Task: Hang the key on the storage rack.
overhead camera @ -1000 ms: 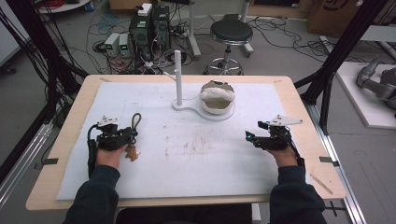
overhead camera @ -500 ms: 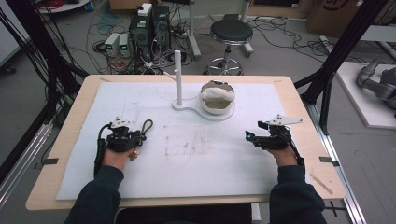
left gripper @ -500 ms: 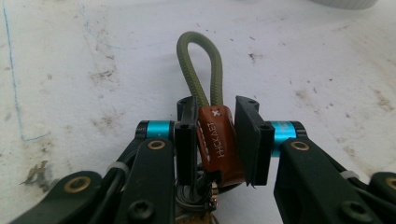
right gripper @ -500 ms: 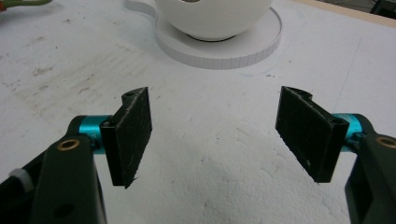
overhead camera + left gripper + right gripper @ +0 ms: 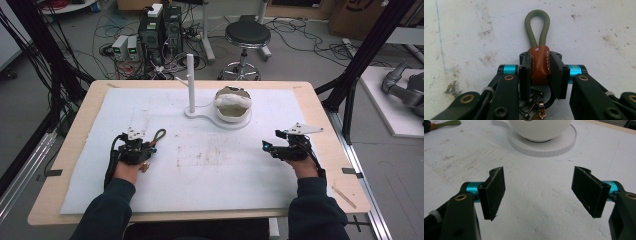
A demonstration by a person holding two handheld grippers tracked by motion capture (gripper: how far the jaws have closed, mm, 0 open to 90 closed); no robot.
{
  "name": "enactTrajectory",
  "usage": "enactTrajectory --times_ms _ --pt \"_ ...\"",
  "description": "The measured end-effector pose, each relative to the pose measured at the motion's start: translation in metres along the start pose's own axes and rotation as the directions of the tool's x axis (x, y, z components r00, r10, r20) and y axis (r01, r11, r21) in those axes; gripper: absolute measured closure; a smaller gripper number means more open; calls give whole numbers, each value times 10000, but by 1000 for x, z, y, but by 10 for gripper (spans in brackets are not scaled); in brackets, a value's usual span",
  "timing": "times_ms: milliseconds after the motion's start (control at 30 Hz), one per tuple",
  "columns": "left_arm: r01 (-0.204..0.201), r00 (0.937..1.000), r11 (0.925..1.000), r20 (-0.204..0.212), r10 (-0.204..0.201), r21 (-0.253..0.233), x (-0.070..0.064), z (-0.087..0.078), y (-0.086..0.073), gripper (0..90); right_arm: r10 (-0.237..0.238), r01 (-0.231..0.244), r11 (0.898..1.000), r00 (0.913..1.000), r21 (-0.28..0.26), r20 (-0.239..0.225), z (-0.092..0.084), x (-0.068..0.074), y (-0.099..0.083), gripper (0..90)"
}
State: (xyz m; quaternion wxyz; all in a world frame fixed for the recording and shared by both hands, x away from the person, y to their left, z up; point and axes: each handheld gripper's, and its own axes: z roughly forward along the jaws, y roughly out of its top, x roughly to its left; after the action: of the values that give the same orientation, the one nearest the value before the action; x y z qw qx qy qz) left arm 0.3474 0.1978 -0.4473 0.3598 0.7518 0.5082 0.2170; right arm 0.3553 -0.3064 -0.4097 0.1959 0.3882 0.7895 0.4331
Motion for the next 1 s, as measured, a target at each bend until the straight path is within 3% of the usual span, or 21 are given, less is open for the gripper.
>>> enactTrajectory --times_ms 167,267,333,567,667,800,1000 --pt "559 9965 9957 663 -510 -743 4 -11 5 724 62 -62 10000 10000 -15 -3 -1 -2 0 275" --pt "1186 9868 9817 1279 -998 -1491 6 -22 12 725 118 -118 9999 9999 -49 39 -2 -3 -1 275" --pt "1303 9842 9736 1430 -1042 -1874 6 -30 17 725 199 -198 9998 9998 -62 62 -3 -4 -1 275" --pt "1435 9726 9292 2220 -688 -3407 0 -52 49 725 275 -273 9993 9996 -251 52 -5 -5 -1 274" --pt "1240 9692 9144 2448 -283 -3853 -6 -59 68 725 249 -248 9993 9997 -275 28 -6 -4 -1 275" --pt "886 9674 9002 2521 242 -4265 -16 -61 94 724 295 -294 9991 9996 -304 33 -6 -4 -1 275" --pt "479 9692 8947 2372 658 -4440 -29 -51 125 724 297 -297 9991 9996 -303 -3 -6 -4 -1 274"
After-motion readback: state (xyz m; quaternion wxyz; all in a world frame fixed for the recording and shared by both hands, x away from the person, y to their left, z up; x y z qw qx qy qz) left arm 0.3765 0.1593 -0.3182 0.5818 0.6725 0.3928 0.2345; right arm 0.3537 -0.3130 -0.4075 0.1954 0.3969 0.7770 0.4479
